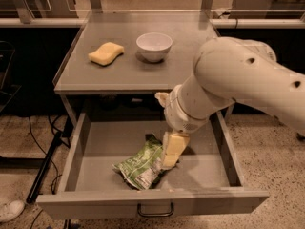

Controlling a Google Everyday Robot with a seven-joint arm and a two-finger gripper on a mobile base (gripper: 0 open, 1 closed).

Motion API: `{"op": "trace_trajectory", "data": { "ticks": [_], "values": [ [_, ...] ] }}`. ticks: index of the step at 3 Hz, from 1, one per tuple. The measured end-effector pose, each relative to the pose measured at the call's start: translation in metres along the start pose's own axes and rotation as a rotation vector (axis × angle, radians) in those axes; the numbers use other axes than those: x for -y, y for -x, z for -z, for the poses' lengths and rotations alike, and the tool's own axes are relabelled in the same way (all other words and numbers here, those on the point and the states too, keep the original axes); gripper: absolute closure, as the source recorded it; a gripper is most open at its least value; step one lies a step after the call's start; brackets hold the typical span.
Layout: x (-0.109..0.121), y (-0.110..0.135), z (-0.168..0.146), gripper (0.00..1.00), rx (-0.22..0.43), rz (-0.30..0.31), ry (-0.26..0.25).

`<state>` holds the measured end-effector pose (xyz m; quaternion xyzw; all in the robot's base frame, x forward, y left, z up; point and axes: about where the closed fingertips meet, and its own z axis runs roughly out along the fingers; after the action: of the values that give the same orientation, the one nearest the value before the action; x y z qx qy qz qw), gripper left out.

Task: Pick green jalapeno chip bag from top drawer and place on counter

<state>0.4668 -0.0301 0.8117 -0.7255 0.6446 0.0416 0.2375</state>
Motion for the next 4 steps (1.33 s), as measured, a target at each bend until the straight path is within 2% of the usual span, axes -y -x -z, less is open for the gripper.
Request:
{"op": "trace_trajectory", "data": {
  "ticks": [1,2,4],
  "values": [
    [0.005,0.007,-0.061,0.00,0.011,0.031,0.039],
    [0.004,0.005,-0.067,0.00,0.011,0.030,0.042],
    [0.003,-0.015,-0.115,0.00,0.020,0.040,0.044]
  ]
}}
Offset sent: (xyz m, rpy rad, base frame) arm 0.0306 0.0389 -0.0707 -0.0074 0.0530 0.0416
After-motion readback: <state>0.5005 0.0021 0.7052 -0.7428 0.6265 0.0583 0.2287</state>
